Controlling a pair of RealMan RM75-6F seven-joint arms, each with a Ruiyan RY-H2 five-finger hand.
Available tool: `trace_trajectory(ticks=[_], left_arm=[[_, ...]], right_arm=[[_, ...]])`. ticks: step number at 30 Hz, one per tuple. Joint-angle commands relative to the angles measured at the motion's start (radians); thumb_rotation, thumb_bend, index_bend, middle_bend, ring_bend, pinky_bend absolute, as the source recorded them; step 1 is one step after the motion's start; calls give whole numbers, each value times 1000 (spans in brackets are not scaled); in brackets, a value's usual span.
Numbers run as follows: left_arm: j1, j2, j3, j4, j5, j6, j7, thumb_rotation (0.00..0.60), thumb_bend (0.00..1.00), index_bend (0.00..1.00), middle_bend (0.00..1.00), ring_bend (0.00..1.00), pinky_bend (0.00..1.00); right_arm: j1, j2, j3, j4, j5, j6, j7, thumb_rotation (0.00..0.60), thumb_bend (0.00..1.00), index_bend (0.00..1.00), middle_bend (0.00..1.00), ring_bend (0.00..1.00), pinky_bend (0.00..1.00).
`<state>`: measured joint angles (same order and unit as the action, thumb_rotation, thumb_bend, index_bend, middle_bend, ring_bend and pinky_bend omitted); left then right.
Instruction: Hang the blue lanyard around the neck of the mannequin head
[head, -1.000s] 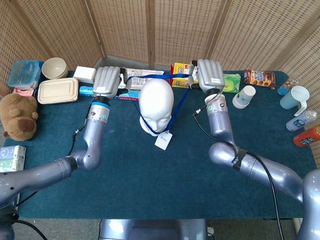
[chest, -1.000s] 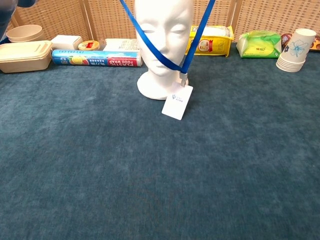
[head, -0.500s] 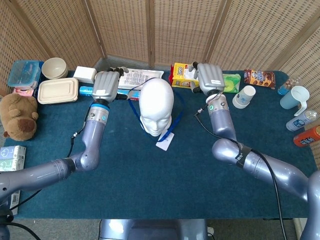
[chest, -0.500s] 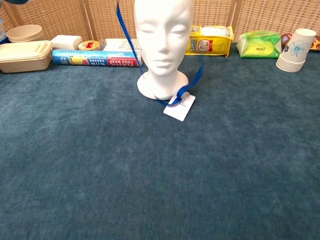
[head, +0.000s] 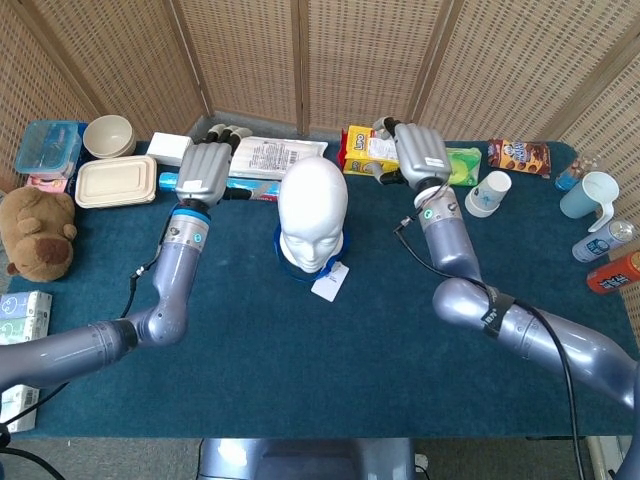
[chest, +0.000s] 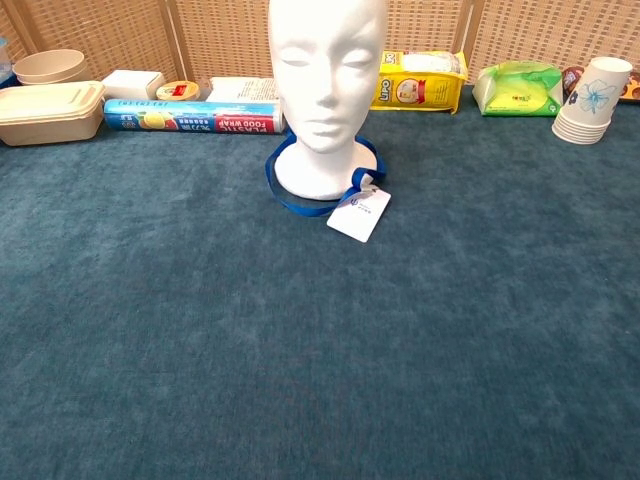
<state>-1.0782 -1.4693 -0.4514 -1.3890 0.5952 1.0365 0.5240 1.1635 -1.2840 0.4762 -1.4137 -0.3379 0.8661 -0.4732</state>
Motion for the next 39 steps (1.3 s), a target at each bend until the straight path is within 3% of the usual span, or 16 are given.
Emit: trace_trajectory(ticks=[1, 6, 9, 19, 23, 31, 39], left_arm=[[37, 37, 9, -50, 24, 12, -37, 341, 165, 157, 169, 102, 282], [117, 151, 44, -199, 58, 12, -70, 340, 164, 157, 170, 125, 283], [170, 207, 80, -276, 101, 34, -89, 340, 164, 157, 169, 125, 282], [373, 319, 192, -441, 290, 183, -211, 340, 173, 157, 170, 127, 283], [492, 383, 262, -497, 390, 256, -292, 338, 174, 157, 170, 133, 283], [671, 459, 375, -501, 572, 364, -421, 335, 174, 159, 174, 136, 283], [770, 482, 424, -501, 689, 435, -477, 337, 174, 185, 179, 137, 283]], right_arm=[[-46, 19, 21, -57, -72, 32, 88, 539, 420, 267, 332, 335, 379], [-137, 56, 38, -185, -202, 94, 223, 539, 406, 289, 346, 358, 390], [-193, 82, 16, -270, -285, 151, 253, 539, 397, 290, 348, 360, 399], [-356, 152, -93, -519, -473, 334, 244, 538, 385, 295, 354, 360, 399], [-444, 178, -178, -609, -574, 416, 213, 538, 391, 310, 367, 363, 399], [-596, 177, -303, -602, -740, 540, 215, 538, 398, 333, 382, 384, 399], [-698, 182, -365, -581, -831, 616, 199, 538, 397, 344, 398, 407, 399]])
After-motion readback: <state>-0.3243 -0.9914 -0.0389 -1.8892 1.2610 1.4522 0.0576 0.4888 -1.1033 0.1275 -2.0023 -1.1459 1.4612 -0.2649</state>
